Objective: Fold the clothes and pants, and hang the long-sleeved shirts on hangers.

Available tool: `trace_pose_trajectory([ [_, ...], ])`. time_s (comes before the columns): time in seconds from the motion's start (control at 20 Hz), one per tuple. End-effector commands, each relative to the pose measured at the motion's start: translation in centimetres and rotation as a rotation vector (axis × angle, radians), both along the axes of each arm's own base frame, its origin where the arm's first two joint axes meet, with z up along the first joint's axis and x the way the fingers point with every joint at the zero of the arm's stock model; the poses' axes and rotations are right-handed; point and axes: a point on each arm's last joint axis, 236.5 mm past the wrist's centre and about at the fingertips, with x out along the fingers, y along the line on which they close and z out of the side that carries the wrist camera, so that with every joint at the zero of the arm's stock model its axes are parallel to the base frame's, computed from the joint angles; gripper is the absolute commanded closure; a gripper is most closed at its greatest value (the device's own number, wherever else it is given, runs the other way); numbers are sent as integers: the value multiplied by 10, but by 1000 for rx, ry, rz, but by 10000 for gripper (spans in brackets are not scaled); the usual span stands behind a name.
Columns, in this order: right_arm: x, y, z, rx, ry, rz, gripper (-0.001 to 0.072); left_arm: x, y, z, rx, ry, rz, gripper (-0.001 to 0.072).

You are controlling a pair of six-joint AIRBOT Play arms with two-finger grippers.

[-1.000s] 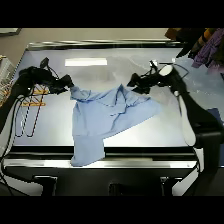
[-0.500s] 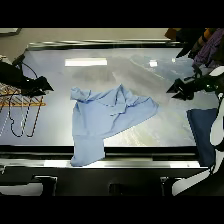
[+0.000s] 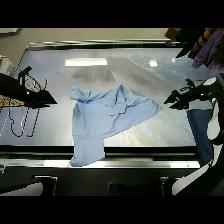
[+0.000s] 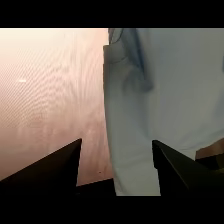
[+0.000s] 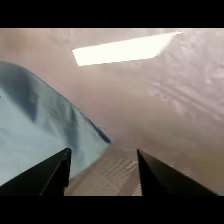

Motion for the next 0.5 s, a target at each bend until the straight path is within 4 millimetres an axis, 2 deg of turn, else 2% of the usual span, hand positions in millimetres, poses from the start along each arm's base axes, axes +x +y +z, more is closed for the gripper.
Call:
trace_pose_trajectory([
  [0.0, 1, 26, -18, 39, 27, 38, 231, -9, -5, -5, -14, 10, -21, 175],
  [0.15, -2, 46, -25, 16, 44, 96, 239, -11, -1, 1, -8, -4, -21, 175],
  [0.2, -3, 49, -25, 18, 47, 105, 262, -14, 2, 2, -6, -9, -17, 175],
  [0.35, -7, 53, -20, 26, 55, 123, 673, -32, 6, -7, -66, -7, 31, 175],
  [0.45, -9, 53, -9, 26, 43, 137, 676, -52, -3, -27, -134, 32, 54, 176],
])
